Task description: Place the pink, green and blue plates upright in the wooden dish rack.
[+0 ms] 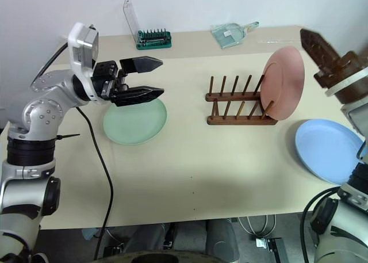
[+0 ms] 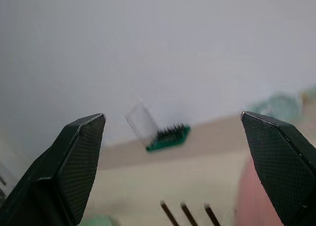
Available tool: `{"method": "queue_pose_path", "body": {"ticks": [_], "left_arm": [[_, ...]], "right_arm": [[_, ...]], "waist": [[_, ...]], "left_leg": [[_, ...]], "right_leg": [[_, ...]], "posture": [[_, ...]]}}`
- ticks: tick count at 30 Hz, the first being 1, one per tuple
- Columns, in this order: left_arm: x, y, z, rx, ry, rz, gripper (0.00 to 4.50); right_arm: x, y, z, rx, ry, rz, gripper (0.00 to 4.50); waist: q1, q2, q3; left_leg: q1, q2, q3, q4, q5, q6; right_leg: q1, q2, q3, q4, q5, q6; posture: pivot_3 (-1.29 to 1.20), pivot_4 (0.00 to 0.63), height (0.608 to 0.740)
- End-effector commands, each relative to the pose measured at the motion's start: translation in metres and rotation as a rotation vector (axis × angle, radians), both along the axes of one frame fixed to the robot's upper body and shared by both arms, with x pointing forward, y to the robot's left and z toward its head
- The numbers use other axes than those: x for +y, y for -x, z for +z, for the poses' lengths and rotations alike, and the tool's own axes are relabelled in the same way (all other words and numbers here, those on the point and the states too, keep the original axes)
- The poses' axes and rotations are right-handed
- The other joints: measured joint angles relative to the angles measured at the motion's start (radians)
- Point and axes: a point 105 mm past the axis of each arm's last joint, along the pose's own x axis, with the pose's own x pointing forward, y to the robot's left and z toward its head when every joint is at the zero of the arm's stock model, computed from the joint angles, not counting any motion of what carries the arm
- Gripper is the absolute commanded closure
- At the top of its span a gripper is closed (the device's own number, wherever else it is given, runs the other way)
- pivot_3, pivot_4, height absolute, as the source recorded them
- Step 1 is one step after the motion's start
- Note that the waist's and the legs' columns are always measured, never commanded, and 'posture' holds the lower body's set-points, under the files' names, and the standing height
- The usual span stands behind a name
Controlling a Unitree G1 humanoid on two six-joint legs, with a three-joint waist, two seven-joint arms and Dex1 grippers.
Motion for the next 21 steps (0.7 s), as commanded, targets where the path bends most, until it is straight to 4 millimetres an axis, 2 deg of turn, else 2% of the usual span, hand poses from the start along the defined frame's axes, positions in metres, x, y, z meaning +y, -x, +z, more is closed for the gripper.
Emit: {"method": "queue_pose_path", "body": {"ticks": [1,3,5,8,10,13,15,18,21], "left_arm": [[0.009,-0.013,0.005,-0.014,-0.029,0.094,0.0],[0.013,-0.026,-0.002,0.007,-0.075,0.173,0.0],[0.019,-0.035,-0.009,0.114,-0.093,0.21,0.0],[0.051,-0.073,-0.03,0.173,-0.229,0.481,0.0],[0.066,-0.082,-0.039,0.23,-0.28,0.554,0.0],[0.112,-0.098,-0.058,0.357,-0.372,0.749,0.0],[0.132,-0.101,-0.067,0.416,-0.424,0.833,0.0],[0.165,-0.1,-0.085,0.609,-0.477,0.987,0.0],[0.177,-0.094,-0.096,0.757,-0.489,1.025,0.0]], "right_arm": [[0.003,0.027,0.04,-0.266,0.126,-0.056,0.01],[0.024,0.04,0.039,-0.303,0.178,0.072,0.01],[0.049,0.053,0.026,-0.271,0.26,0.229,0.01],[0.079,0.069,0.0,-0.21,0.405,0.389,0.01],[0.084,0.074,-0.005,-0.195,0.417,0.431,0.01],[0.094,0.082,-0.012,-0.192,0.444,0.503,0.01],[0.097,0.081,-0.014,-0.192,0.45,0.513,0.01],[0.097,0.076,-0.015,-0.186,0.43,0.511,0.01],[0.096,0.072,-0.017,-0.174,0.416,0.517,0.01]], "waist": [[0.001,0.0,0.0],[0.002,0.0,0.0],[0.002,0.0,0.0],[0.002,0.0,0.0],[-0.004,0.0,0.0],[-0.005,0.0,0.0],[-0.008,-0.001,0.0],[-0.001,-0.001,0.0],[0.003,-0.002,0.0]], "left_leg": [[0.0,0.0,0.0,0.0,0.0,0.0],[0.0,0.0,0.0,0.0,0.0,0.0],[0.0,0.0,0.0,0.0,0.0,0.0],[0.0,0.0,-0.001,0.0,0.0,0.001],[0.001,0.0,0.0,0.0,-0.002,0.003],[0.001,0.0,0.0,0.0,-0.002,0.004],[0.001,0.0,-0.001,0.0,-0.002,0.004],[0.001,0.0,-0.001,0.001,-0.002,0.003],[0.0,-0.001,-0.001,0.001,-0.002,0.004]], "right_leg": [[0.0,0.0,0.0,0.0,0.0,0.0],[0.0,0.0,0.0,0.0,0.0,0.0],[0.0,0.0,0.0,0.0,0.0,0.0],[0.001,0.0,-0.001,0.0,0.0,0.0],[0.001,0.0,0.0,0.0,0.0,0.0],[0.001,0.0,0.0,0.0,0.0,0.001],[0.001,0.001,0.0,0.0,0.0,0.001],[0.001,0.0,0.0,0.0,0.0,0.001],[0.001,0.0,-0.001,0.0,0.001,0.002]], "posture": [[0.0,0.15,0.74],[0.0,0.15,0.74],[0.0,0.15,0.74],[0.0,0.15,0.74],[0.0,0.15,0.74],[0.0,0.15,0.74],[0.0,0.15,0.74],[0.0,0.15,0.74],[0.0,0.15,0.74]]}}
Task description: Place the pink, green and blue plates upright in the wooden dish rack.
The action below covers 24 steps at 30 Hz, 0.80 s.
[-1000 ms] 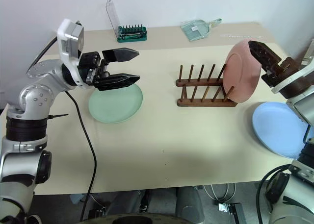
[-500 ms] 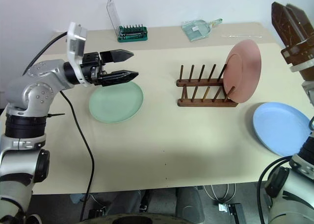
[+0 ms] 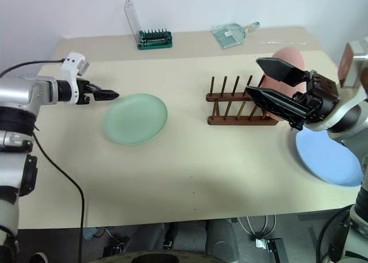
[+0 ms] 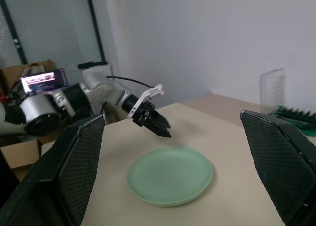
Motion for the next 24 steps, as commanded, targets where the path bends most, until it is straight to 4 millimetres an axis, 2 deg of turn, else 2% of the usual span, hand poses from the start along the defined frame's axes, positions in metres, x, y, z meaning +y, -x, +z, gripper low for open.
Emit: {"method": "queue_pose_path", "body": {"ticks": [1,9,15,20,22,24], "left_arm": [[0.012,0.004,0.003,0.08,-0.001,0.06,0.0],[0.0,0.005,0.0,0.221,0.063,0.047,0.0],[-0.006,0.004,-0.007,0.266,0.011,0.005,0.0],[-0.021,0.008,-0.015,0.33,0.026,-0.065,0.0],[-0.02,0.006,-0.028,0.332,-0.014,-0.053,0.56],[-0.023,0.007,-0.043,0.354,-0.031,-0.056,1.39]], "right_arm": [[-0.001,0.0,0.005,-0.032,-0.013,0.011,0.01],[0.008,-0.005,0.004,-0.031,-0.025,0.026,0.01],[0.005,-0.003,0.004,-0.024,-0.032,0.003,0.01],[0.003,0.0,0.002,-0.011,-0.037,-0.014,0.01],[0.002,0.0,0.002,-0.011,-0.039,-0.029,0.0],[0.002,0.0,0.002,-0.009,-0.038,-0.036,0.0]], "waist": [[0.002,0.0,0.0],[-0.001,-0.002,0.0],[-0.006,-0.002,0.0],[-0.002,-0.002,0.0],[0.0,-0.002,0.0],[0.0,-0.002,0.0]], "left_leg": [[0.0,0.0,0.0,0.0,0.0,0.0],[0.0,0.0,0.0,0.0,0.0,-0.001],[-0.001,0.0,0.0,0.0,0.001,-0.002],[-0.001,0.0,0.0,0.001,0.001,-0.002],[-0.001,0.0,0.0,0.001,0.001,-0.001],[-0.001,0.0,0.0,0.001,0.0,0.0]], "right_leg": [[0.0,0.0,0.0,0.0,0.0,0.0],[0.0,0.0,0.0,0.0,0.0,0.0],[0.0,0.0,0.0,0.0,0.0,0.0],[0.0,0.0,0.0,0.0,0.0,0.001],[0.0,0.0,0.0,0.0,0.0,0.001],[0.0,-0.001,0.0,0.0,0.0,0.001]], "posture": [[0.0,0.15,0.74],[0.0,0.15,0.74],[0.0,0.15,0.74],[0.0,0.15,0.74],[0.0,0.15,0.74],[0.0,0.15,0.74]]}}
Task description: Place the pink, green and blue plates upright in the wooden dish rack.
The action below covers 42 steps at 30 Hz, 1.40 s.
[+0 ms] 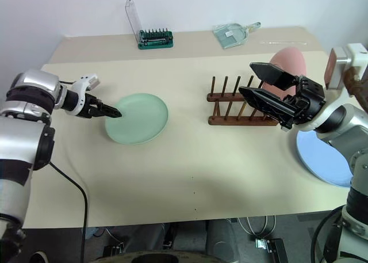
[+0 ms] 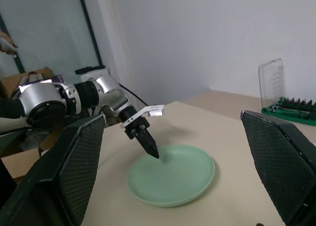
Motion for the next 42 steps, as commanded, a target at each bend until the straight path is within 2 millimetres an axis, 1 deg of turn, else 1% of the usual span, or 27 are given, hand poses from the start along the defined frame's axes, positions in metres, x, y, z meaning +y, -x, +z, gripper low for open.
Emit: {"method": "queue_pose_path", "body": {"ticks": [1,2,5,6,7,12,14,16,18,19,20,21,23,25,26,28,29,30,31,32,33,34,36,38,40,41,42], "left_arm": [[0.0,-0.001,-0.01,0.001,-0.026,-0.002,1.84],[-0.001,-0.001,-0.012,0.004,-0.018,0.005,2.4],[-0.001,-0.001,-0.014,0.003,-0.013,0.017,3.75],[0.001,0.0,-0.016,0.004,-0.026,0.009,4.36],[0.002,0.0,-0.017,0.005,-0.035,0.004,4.44],[0.004,0.0,-0.013,-0.004,-0.018,0.01,4.44],[0.002,-0.014,0.017,-0.138,0.101,0.088,4.44],[-0.005,-0.029,0.061,-0.302,0.322,0.182,4.44],[-0.004,-0.038,0.099,-0.455,0.511,0.251,4.44],[-0.004,-0.04,0.115,-0.502,0.626,0.286,4.44],[-0.003,-0.042,0.128,-0.545,0.712,0.321,4.44],[-0.002,-0.043,0.135,-0.564,0.766,0.345,4.44],[-0.001,-0.046,0.144,-0.614,0.839,0.374,4.44],[0.001,-0.049,0.151,-0.656,0.895,0.409,4.44],[0.0,-0.051,0.158,-0.712,0.928,0.418,4.44],[-0.004,-0.057,0.171,-0.78,1.085,0.502,4.44],[-0.01,-0.06,0.171,-0.812,1.096,0.541,4.44],[-0.018,-0.058,0.175,-0.874,1.118,0.554,4.44],[-0.026,-0.056,0.178,-0.89,1.161,0.583,4.44],[-0.032,-0.053,0.18,-0.938,1.139,0.602,4.44],[-0.04,-0.046,0.186,-1.004,1.125,0.588,4.44],[-0.049,-0.04,0.192,-1.036,1.129,0.567,4.44],[-0.061,-0.033,0.199,-1.078,1.137,0.566,4.44],[-0.07,-0.027,0.202,-1.105,1.119,0.578,4.44],[-0.084,-0.019,0.204,-1.125,1.103,0.557,4.44],[-0.092,-0.014,0.205,-1.152,1.068,0.536,4.44],[-0.102,-0.01,0.206,-1.152,1.075,0.514,4.44]], "right_arm": [[0.0,0.009,0.012,-0.055,-0.003,-0.003,0.0],[0.0,0.009,0.012,-0.054,-0.001,-0.005,0.0],[-0.001,0.008,0.013,-0.053,-0.002,-0.011,0.0],[-0.001,0.008,0.014,-0.053,-0.002,-0.013,0.0],[-0.001,0.008,0.014,-0.054,-0.003,-0.014,0.0],[-0.001,0.006,0.015,-0.056,-0.003,-0.016,0.0],[0.002,0.005,0.014,-0.063,0.005,-0.011,0.0],[0.006,0.006,0.013,-0.078,0.028,-0.001,0.0],[0.016,0.004,0.012,-0.102,0.067,0.0,0.0],[0.022,0.003,0.014,-0.115,0.068,0.001,0.0],[0.027,-0.001,0.015,-0.134,0.075,-0.02,0.0],[0.03,-0.004,0.017,-0.146,0.078,-0.036,0.0],[0.037,-0.014,0.01,-0.219,0.193,-0.097,0.0],[0.041,-0.019,0.006,-0.27,0.261,-0.124,0.0],[0.044,-0.026,0.01,-0.316,0.261,-0.151,0.0],[0.063,-0.033,0.018,-0.439,0.314,-0.161,0.0],[0.073,-0.034,0.022,-0.554,0.372,-0.171,0.0],[0.082,-0.037,0.024,-0.646,0.434,-0.195,0.0],[0.089,-0.042,0.023,-0.757,0.518,-0.236,0.0],[0.096,-0.047,0.02,-0.878,0.619,-0.262,0.0],[0.101,-0.053,0.017,-0.982,0.702,-0.304,0.0],[0.107,-0.058,0.013,-1.049,0.745,-0.316,0.0],[0.11,-0.07,0.007,-1.118,0.804,-0.355,0.0],[0.106,-0.085,0.002,-1.188,0.904,-0.415,0.0],[0.103,-0.093,0.011,-1.248,0.918,-0.481,0.0],[0.103,-0.096,0.012,-1.28,0.938,-0.495,0.0],[0.103,-0.098,0.012,-1.302,0.953,-0.502,0.0]], "waist": [[0.0,0.0,0.0],[0.0,0.0,0.0],[0.0,0.0,0.0],[0.0,0.001,-0.001],[0.001,0.001,-0.001],[0.0,0.001,-0.002],[0.0,0.0,-0.001],[-0.001,-0.002,0.0],[-0.002,-0.004,0.001],[-0.003,-0.004,0.001],[-0.004,-0.004,0.001],[-0.005,-0.004,0.001],[-0.004,-0.003,0.0],[-0.004,-0.003,0.0],[-0.004,-0.003,0.0],[-0.005,-0.003,0.0],[-0.002,-0.004,0.0],[0.001,-0.004,0.0],[0.002,-0.004,0.0],[0.002,-0.006,-0.001],[0.0,-0.008,-0.002],[-0.002,-0.009,-0.003],[-0.009,-0.011,-0.003],[-0.012,-0.011,-0.003],[-0.01,-0.011,-0.003],[-0.008,-0.011,-0.003],[-0.007,-0.011,-0.003]], "left_leg": [[0.0,0.0,0.0,0.0,0.0,0.0],[0.0,0.0,0.0,0.0,0.0,0.0],[0.0,0.0,0.0,0.0,0.0,0.0],[0.0,0.0,0.0,0.0,0.0,0.0],[0.001,0.0,0.0,0.0,0.0,0.0],[0.001,0.0,0.0,0.0,0.0,0.001],[0.001,0.0,0.0,0.0,0.0,0.001],[0.001,0.0,0.0,0.0,0.0,0.001],[-0.001,0.001,-0.001,0.001,0.0,-0.001],[-0.002,0.001,-0.001,0.001,0.001,-0.003],[-0.002,0.001,0.0,0.001,0.002,-0.003],[-0.002,0.001,0.0,0.0,0.002,-0.003],[-0.001,0.001,0.001,0.0,0.002,-0.003],[-0.001,0.0,0.001,0.0,0.002,-0.003],[-0.001,0.0,0.002,0.0,0.002,-0.003],[-0.001,0.0,0.002,0.001,0.002,-0.003],[-0.001,0.0,0.003,0.002,0.002,-0.004],[-0.003,0.0,0.002,0.003,0.002,-0.004],[-0.003,0.0,0.001,0.004,0.002,-0.005],[-0.004,0.0,0.001,0.004,0.002,-0.005],[-0.007,-0.001,0.001,0.006,0.002,-0.005],[-0.01,-0.001,0.001,0.008,0.001,-0.005],[-0.018,-0.001,0.002,0.015,0.0,-0.005],[-0.018,-0.001,0.004,0.015,0.0,-0.005],[-0.017,-0.001,0.004,0.015,0.0,-0.006],[-0.016,-0.001,0.004,0.015,0.0,-0.006],[-0.016,-0.001,0.005,0.015,0.0,-0.006]], "right_leg": [[0.0,0.0,0.0,0.0,0.0,0.0],[0.0,0.0,0.0,0.0,0.0,0.0],[0.0,0.0,0.0,0.0,0.0,0.0],[0.0,0.0,0.0,0.0,0.0,0.0],[0.0,0.0,0.0,0.0,0.0,0.0],[0.001,0.0,0.0,0.0,0.0,0.0],[0.001,0.0,0.0,0.0,0.0,0.0],[0.001,0.0,0.0,0.0,0.0,0.0],[-0.002,0.0,0.0,0.001,0.0,0.0],[-0.003,0.0,0.0,0.002,0.0,0.0],[-0.004,0.0,0.0,0.002,0.0,0.0],[-0.004,-0.001,0.0,0.002,0.0,0.0],[-0.004,-0.001,0.0,0.002,0.0,0.0],[-0.004,-0.001,0.0,0.002,0.0,0.0],[-0.004,-0.001,0.0,0.002,0.0,0.0],[-0.004,-0.002,0.0,0.004,0.0,0.0],[-0.004,-0.002,0.0,0.004,0.0,0.0],[-0.005,-0.002,0.0,0.005,0.001,0.0],[-0.006,-0.002,0.0,0.005,0.001,0.0],[-0.006,-0.003,-0.001,0.004,0.001,0.0],[-0.007,-0.003,-0.001,0.005,0.001,0.0],[-0.01,-0.002,-0.001,0.006,0.001,0.0],[-0.019,-0.002,-0.001,0.014,0.002,0.0],[-0.019,-0.003,-0.001,0.014,0.002,0.0],[-0.019,-0.003,0.0,0.014,0.002,-0.001],[-0.019,-0.002,0.0,0.013,0.002,-0.001],[-0.019,-0.002,0.0,0.013,0.002,-0.001]], "posture": [[0.0,0.15,0.74],[0.0,0.15,0.74],[0.0,0.15,0.74],[0.0,0.15,0.74],[0.0,0.15,0.74],[0.0,0.15,0.74],[0.0,0.15,0.74],[0.0,0.15,0.74],[0.0,0.15,0.74],[0.0,0.15,0.74],[0.0,0.15,0.74],[0.0,0.15,0.74],[0.0,0.15,0.74],[0.0,0.15,0.74],[0.0,0.15,0.74],[0.0,0.15,0.74],[0.0,0.15,0.74],[0.0,0.15,0.74],[0.0,0.15,0.74],[0.0,0.15,0.74],[0.0,0.15,0.74],[0.0,0.15,0.74],[0.0,0.15,0.74],[0.0,0.15,0.74],[0.0,0.15,0.74],[0.0,0.15,0.74],[0.0,0.15,0.74]]}}
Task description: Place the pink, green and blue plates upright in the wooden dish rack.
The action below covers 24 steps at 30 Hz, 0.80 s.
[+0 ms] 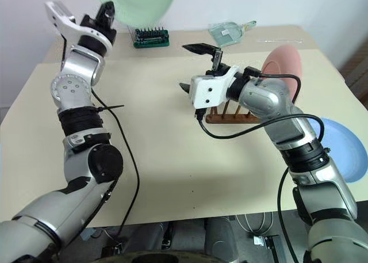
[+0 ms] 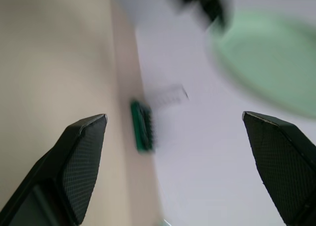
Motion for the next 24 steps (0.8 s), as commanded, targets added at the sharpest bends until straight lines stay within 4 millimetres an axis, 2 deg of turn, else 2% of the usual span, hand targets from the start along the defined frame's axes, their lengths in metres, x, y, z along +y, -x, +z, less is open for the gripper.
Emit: {"method": "queue_pose_path", "body": {"ticks": [1,3,6,8,17,20,24], "left_arm": [[-0.027,0.02,0.015,-0.081,-0.068,0.0,4.44],[-0.042,0.027,0.013,-0.092,-0.094,-0.026,4.44],[-0.054,0.032,0.009,-0.086,-0.103,-0.047,4.44],[-0.058,0.033,0.009,-0.089,-0.144,-0.031,4.44],[-0.075,0.04,0.007,-0.094,-0.171,-0.085,4.44],[-0.08,0.041,0.007,-0.094,-0.167,-0.109,4.5],[-0.09,0.047,0.01,-0.147,-0.222,-0.141,4.5]], "right_arm": [[0.003,0.0,0.026,-0.179,0.019,-0.002,0.0],[0.001,-0.006,0.031,-0.222,0.024,-0.03,0.0],[-0.003,-0.012,0.041,-0.269,0.014,-0.062,0.0],[-0.004,-0.015,0.049,-0.294,-0.007,-0.084,0.0],[-0.008,-0.02,0.052,-0.326,0.002,-0.118,0.0],[-0.011,-0.021,0.052,-0.3,-0.006,-0.118,0.84],[-0.013,-0.023,0.053,-0.309,0.001,-0.131,2.83]], "waist": [[0.002,0.0,0.0],[0.006,0.0,0.0],[0.008,0.0,0.0],[0.007,0.0,0.0],[0.006,0.0,0.0],[0.007,0.0,0.0],[0.006,0.0,0.0]], "left_leg": [[0.001,0.0,0.0,0.0,0.0,0.0],[0.002,0.0,0.0,0.0,0.0,0.0],[0.002,0.0,0.0,0.0,0.0,0.0],[0.002,0.0,0.0,0.0,0.0,0.0],[0.002,0.001,0.0,0.0,0.0,0.0],[0.002,0.001,0.0,0.0,0.0,0.0],[0.002,0.001,0.0,0.0,0.0,0.0]], "right_leg": [[0.001,0.0,0.0,0.0,0.0,0.0],[0.002,0.001,0.0,-0.001,0.0,0.0],[0.003,0.001,0.0,-0.001,0.0,0.0],[0.003,0.001,0.0,-0.002,0.0,0.0],[0.003,0.002,0.0,-0.003,0.0,-0.001],[0.003,0.002,0.0,-0.003,0.001,-0.001],[0.004,0.002,0.0,-0.004,0.001,-0.001]], "posture": [[0.0,0.15,0.74],[0.0,0.15,0.74],[0.0,0.15,0.74],[0.0,0.15,0.74],[0.0,0.15,0.74],[0.0,0.15,0.74],[0.0,0.15,0.74]]}}
